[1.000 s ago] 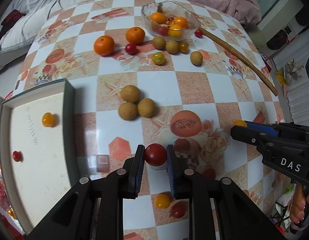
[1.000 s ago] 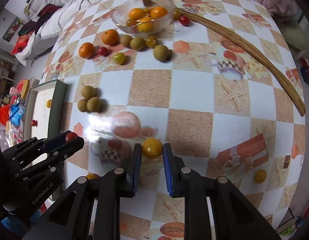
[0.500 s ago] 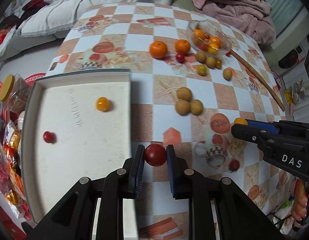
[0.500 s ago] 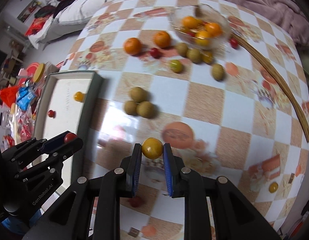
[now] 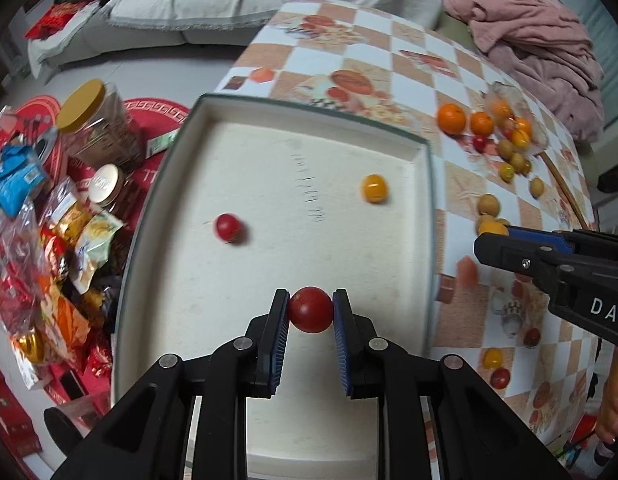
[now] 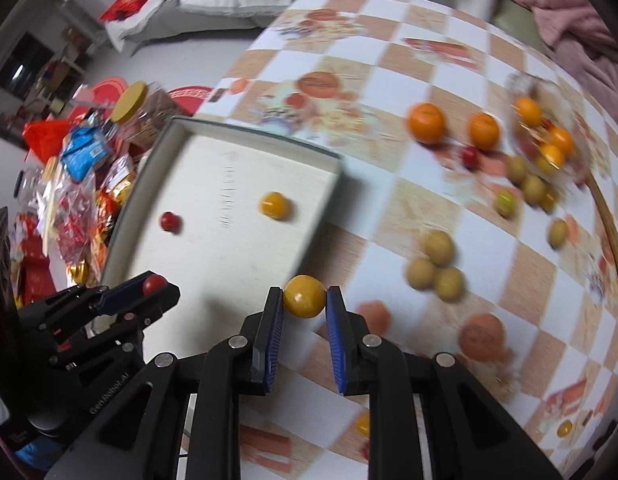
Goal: Organize fruits
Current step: 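Carry both tomatoes into the white tray and open both tools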
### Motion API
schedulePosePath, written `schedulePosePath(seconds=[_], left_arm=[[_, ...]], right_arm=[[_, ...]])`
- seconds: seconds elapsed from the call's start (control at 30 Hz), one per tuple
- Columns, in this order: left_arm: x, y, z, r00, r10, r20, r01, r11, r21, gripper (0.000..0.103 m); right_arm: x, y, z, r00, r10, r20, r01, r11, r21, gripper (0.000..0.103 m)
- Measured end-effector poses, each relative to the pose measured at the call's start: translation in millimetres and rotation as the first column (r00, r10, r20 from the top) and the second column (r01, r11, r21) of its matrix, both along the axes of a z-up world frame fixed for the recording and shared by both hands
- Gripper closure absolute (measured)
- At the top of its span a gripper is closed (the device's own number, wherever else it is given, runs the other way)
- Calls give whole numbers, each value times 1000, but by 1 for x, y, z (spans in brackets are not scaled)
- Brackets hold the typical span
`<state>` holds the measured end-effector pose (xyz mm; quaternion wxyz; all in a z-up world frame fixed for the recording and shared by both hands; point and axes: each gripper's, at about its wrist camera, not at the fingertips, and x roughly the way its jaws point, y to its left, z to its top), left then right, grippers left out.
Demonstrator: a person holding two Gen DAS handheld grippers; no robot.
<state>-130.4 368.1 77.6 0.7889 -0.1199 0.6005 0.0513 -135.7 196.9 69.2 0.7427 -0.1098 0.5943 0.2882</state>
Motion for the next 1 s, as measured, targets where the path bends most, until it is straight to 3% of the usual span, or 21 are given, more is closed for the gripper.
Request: schedulePosePath(seconds=[0.4,0.87,0.9,0.93,0.97,1.0], left_arm=[[-9,44,-29,995,81,-54,-77,995,60,80],[-6,38,-40,996,45,-73,-37,992,118,78],[-6,38,-40,996,46,-75,-36,991,131,70],[-6,39,-40,996,48,-80,-36,989,146,44],[-7,40,-40,996,52,-77,-41,989,146,32],[-8,40,-38,996,59,-61,-49,987,150,28]], right_arm=[[-6,63,-28,995,92,-37,-93,995,-39,79],[0,72,-59,996,74,-52,-79,992,-103,79],[0,71,-61,996,74,-58,-80,991,-107,79],[-1,74,-61,996,73,-55,-79,991,-106,79],[-1,76,-62,996,74,-51,-79,991,-106,76],[-2,77,-62,995,80,-55,-85,991,-103,74]])
